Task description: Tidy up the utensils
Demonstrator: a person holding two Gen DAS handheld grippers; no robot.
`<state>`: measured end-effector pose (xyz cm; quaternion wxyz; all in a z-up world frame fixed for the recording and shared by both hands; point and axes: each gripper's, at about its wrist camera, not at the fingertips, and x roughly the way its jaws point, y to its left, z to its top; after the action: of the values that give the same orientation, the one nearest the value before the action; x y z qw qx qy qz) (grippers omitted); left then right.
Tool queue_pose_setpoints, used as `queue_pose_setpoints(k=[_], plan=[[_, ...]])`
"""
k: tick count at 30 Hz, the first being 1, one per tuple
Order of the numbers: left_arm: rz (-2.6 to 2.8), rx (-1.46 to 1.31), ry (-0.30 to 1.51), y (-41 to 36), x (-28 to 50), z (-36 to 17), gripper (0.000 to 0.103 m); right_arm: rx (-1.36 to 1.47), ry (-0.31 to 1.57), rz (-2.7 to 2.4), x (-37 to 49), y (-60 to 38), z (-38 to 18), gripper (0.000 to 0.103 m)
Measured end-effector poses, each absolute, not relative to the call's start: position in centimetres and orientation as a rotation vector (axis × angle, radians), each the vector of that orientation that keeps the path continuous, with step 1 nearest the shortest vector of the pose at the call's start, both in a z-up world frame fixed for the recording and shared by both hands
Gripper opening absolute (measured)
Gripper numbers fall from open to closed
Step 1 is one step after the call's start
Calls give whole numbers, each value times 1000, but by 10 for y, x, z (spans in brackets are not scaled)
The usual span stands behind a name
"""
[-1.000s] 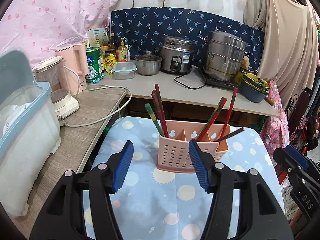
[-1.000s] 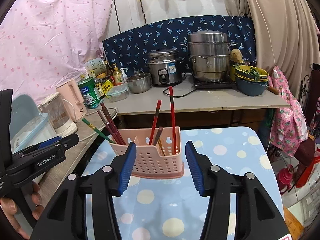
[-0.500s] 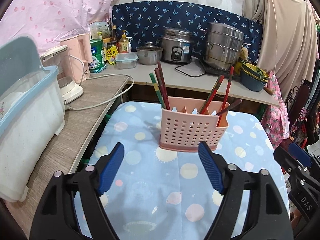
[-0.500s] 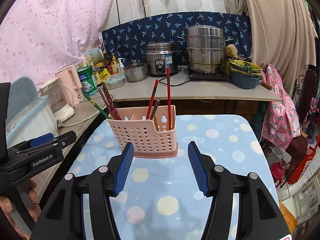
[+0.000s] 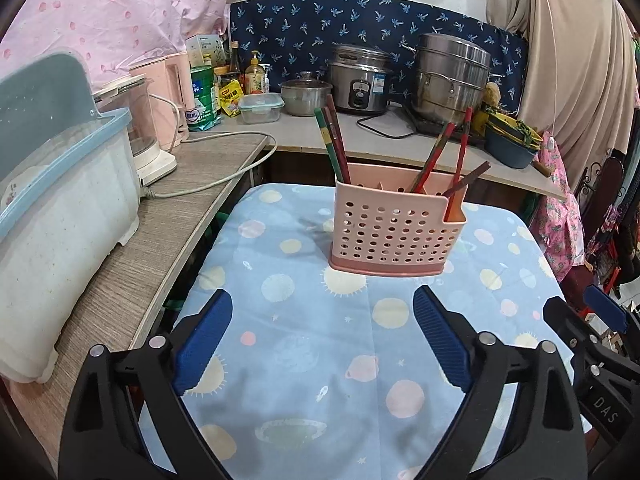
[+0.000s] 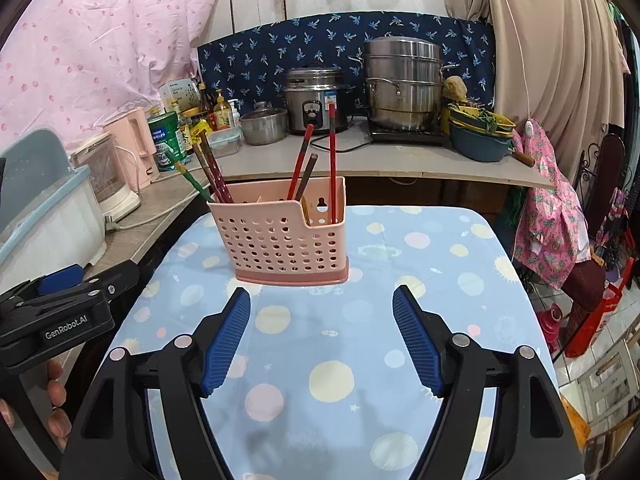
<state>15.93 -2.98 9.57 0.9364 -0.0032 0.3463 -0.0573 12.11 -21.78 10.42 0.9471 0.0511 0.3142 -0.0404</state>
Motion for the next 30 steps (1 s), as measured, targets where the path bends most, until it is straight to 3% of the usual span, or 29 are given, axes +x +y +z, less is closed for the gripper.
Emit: queue_pose_setpoints(k=[3, 6, 30], plan=[[-110, 0, 717, -30, 157, 90, 90, 106, 649, -87, 120, -218, 99, 73], [-106, 2, 726, -30, 157, 86, 91, 107, 658, -87, 120, -217, 94, 85], [-58, 35, 772, -33, 159, 66, 96, 109, 705, -82, 124, -215, 67, 88]])
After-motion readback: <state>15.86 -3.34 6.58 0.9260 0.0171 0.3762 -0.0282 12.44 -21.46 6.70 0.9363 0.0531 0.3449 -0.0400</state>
